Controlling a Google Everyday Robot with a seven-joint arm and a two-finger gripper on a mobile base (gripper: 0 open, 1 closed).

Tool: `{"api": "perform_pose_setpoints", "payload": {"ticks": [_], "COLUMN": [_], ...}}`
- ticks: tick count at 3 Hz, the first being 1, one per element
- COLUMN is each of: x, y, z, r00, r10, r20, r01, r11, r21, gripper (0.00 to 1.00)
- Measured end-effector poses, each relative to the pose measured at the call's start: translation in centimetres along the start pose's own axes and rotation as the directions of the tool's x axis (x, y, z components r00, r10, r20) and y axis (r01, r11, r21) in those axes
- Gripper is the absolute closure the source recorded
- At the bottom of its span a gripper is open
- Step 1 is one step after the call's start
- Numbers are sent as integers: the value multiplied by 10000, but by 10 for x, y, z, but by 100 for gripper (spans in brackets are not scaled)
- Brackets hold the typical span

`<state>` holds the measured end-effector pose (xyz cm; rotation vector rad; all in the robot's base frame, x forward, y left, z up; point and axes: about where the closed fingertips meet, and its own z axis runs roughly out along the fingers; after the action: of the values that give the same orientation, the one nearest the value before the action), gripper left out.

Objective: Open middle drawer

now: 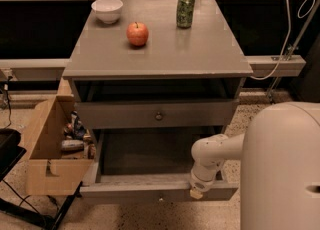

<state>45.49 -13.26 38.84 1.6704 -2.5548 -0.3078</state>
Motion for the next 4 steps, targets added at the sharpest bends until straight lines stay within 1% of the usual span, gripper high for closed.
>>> {"api": "perform_pose_setpoints", "payload": {"ticks": [1, 2, 4], "x": [0, 0, 0], "y": [0, 0, -1], "z": [0, -1, -1], "r00": [10000, 10000, 10000], "r10": [0, 0, 0], "r20": [0, 0, 0], "r01": [0, 0, 0], "r11": [10000, 10000, 10000], "r21": [-1, -1, -1], "gripper": [100, 82, 35]}}
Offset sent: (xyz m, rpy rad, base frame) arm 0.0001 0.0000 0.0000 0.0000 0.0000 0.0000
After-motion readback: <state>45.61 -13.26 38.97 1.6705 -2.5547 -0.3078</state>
